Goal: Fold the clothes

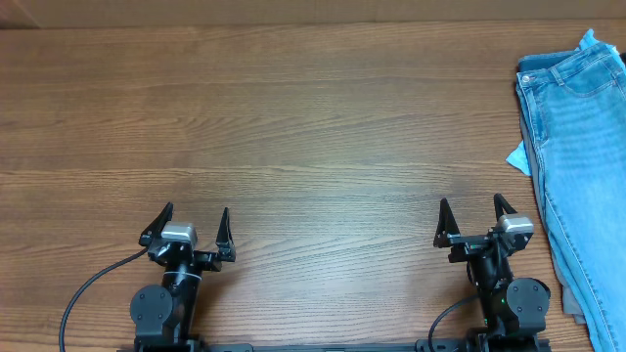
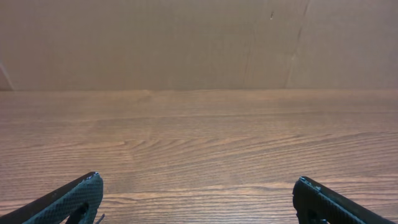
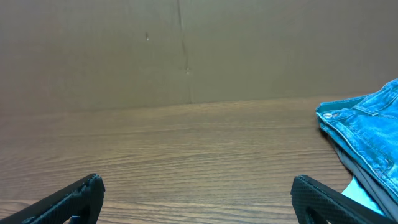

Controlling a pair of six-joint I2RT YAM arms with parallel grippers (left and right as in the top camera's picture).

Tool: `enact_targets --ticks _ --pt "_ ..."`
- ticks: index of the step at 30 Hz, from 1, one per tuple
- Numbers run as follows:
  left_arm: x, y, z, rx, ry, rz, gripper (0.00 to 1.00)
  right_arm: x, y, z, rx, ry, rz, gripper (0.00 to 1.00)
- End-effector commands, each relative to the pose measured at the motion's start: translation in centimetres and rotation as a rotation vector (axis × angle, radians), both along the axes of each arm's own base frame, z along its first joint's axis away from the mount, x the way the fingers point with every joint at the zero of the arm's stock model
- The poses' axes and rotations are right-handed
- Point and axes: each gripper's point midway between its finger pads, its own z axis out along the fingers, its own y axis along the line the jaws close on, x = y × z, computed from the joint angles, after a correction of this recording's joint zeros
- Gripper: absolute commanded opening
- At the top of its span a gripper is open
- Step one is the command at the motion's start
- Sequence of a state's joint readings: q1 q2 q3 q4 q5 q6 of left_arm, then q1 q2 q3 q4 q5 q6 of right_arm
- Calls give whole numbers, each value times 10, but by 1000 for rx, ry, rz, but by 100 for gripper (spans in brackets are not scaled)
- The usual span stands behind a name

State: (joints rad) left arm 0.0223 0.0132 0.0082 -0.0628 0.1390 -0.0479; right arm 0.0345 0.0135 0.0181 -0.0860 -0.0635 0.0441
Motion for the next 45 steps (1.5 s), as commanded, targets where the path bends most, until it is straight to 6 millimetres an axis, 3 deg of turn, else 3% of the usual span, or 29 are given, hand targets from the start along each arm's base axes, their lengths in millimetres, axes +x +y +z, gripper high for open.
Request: enact_targets --ticks 1,13,18,19,22,26,32,35,38,45 --pt "0 1 0 19 -7 -1 100 0 1 -1 -7 -8 6 100" --pt "0 1 0 19 -7 -1 100 0 2 1 -6 -17 13 100" --pt "0 1 0 19 -7 -1 100 -10 41 6 13 -34 242 100" --pt "0 1 0 19 -7 -1 100 -19 60 14 78 -45 365 100" --pt "0 1 0 18 -7 -1 100 -31 79 23 122 -61 497 100" --pt "0 1 0 18 -7 -1 100 -37 87 22 119 -55 556 100" --pt "0 1 0 19 -7 -1 100 -34 83 22 123 -53 527 100" --pt "0 1 0 19 -7 -1 100 -35 82 40 160 -115 529 100" --pt "0 1 0 19 -7 -1 100 -40 77 72 150 -255 510 100" --pt "0 1 0 19 -7 -1 100 -41 37 143 95 -455 252 100"
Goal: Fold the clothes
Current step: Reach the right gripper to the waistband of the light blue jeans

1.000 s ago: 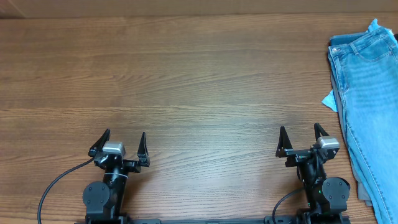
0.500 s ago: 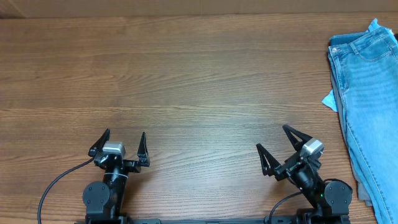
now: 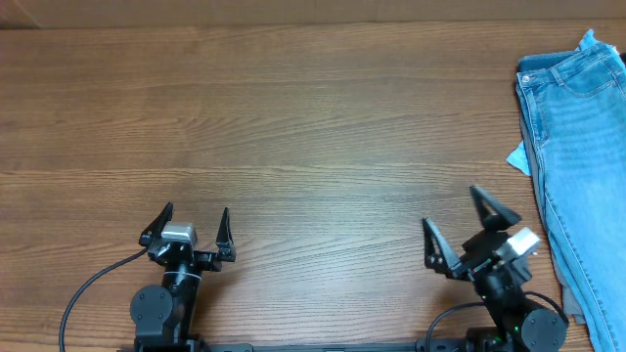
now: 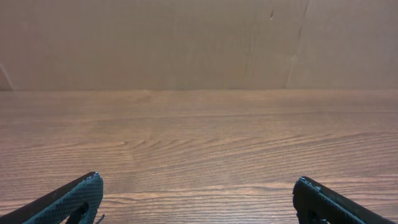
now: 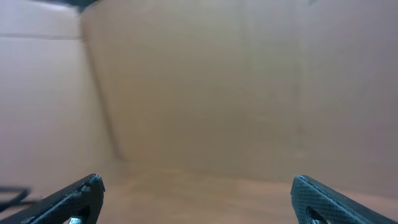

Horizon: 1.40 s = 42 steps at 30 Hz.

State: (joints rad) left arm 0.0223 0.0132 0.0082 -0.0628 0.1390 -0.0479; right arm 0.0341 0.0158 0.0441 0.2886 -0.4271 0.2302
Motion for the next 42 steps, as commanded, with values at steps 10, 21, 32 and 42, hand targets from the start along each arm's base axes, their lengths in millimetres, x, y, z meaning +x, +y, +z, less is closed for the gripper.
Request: enact_targets --ticks 10,21,32,42 --pt "0 1 0 19 -7 -1 100 58 -43 117 -280 -38 -381 100" --pt "0 1 0 19 -7 -1 100 242 -117 16 -545 740 -608 100" --pt "0 1 0 19 -7 -1 100 309 -152 -71 -626 1069 -588 100" --pt "0 1 0 19 -7 -1 100 322 -211 -152 -682 1204 -771 100"
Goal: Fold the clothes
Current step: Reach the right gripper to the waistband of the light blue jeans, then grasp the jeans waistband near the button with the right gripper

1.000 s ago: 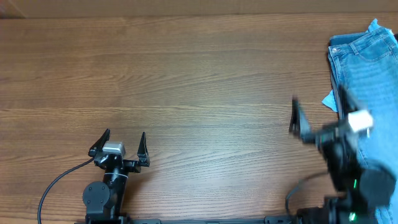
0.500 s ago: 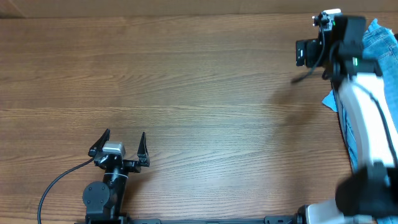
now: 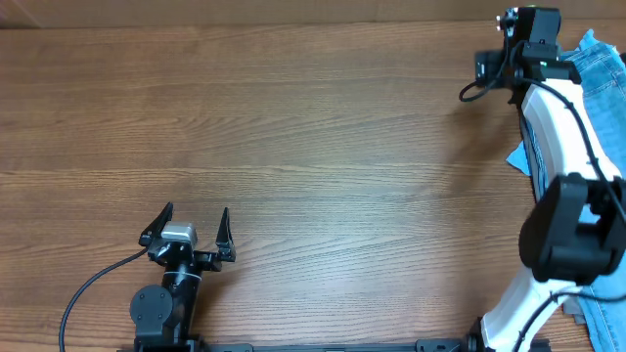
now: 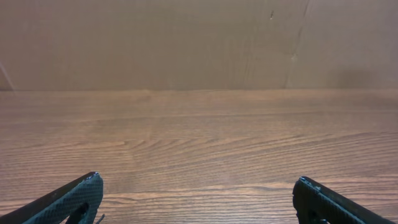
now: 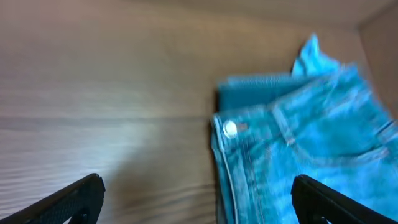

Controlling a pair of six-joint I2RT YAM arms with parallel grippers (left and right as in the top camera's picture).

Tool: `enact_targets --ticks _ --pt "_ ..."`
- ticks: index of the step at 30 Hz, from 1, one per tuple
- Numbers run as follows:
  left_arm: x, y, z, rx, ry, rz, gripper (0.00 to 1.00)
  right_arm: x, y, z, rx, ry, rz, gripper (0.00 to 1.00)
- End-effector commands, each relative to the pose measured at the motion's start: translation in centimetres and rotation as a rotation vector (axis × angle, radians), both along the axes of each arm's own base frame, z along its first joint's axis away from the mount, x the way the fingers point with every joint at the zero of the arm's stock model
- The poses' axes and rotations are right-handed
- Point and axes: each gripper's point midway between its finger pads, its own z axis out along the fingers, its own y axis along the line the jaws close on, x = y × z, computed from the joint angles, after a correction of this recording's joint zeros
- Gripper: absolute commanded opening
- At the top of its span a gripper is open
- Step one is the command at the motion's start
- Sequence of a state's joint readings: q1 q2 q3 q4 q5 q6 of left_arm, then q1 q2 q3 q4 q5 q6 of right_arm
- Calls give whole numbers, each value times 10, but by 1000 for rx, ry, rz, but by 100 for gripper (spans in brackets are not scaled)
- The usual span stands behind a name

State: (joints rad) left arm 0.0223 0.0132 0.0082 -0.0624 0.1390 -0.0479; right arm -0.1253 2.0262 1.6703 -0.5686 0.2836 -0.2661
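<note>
Light blue jeans (image 3: pixel 599 93) lie lengthwise along the table's right edge, waistband at the far end. The right wrist view shows the waistband and its metal button (image 5: pixel 230 129) just below the camera. My right gripper (image 5: pixel 199 202) hangs open above the waistband's left corner, nothing between its fingers, and the white right arm (image 3: pixel 559 110) stretches over the jeans and hides part of them. At the near left my left gripper (image 3: pixel 191 227) rests open over bare wood (image 4: pixel 198 193).
A lighter blue cloth (image 3: pixel 517 156) sticks out from under the jeans on their left side and at the far end (image 5: pixel 311 48). A brown cardboard wall (image 4: pixel 186 43) stands along the table's far edge. Wooden tabletop (image 3: pixel 293 127) spans left and middle.
My right gripper was near its base at the near right, tilted and facing the cardboard wall. Now the arm reaches to the far right corner, over the jeans' waistband. The left gripper is unmoved.
Both grippers first rested open at the table's near edge, the jeans lying untouched at the right. Then the right gripper was raised and turned. Now it hangs open over the waistband at the far right; the jeans lie as before.
</note>
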Motion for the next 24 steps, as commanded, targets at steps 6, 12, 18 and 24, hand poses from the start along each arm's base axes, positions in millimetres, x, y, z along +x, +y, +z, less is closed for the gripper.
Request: enact_targets --ticks 6,12,18,24 --pt "0 1 0 18 -6 -1 100 1 -29 -55 -101 110 -64 100" --pt "0 1 0 18 -6 -1 100 -4 -46 -85 -176 171 -126 100" --pt "0 1 0 18 -6 -1 100 -6 -56 -111 -214 209 -147 100" --pt "0 1 0 18 -6 -1 100 -2 -70 -113 -250 181 -191 100"
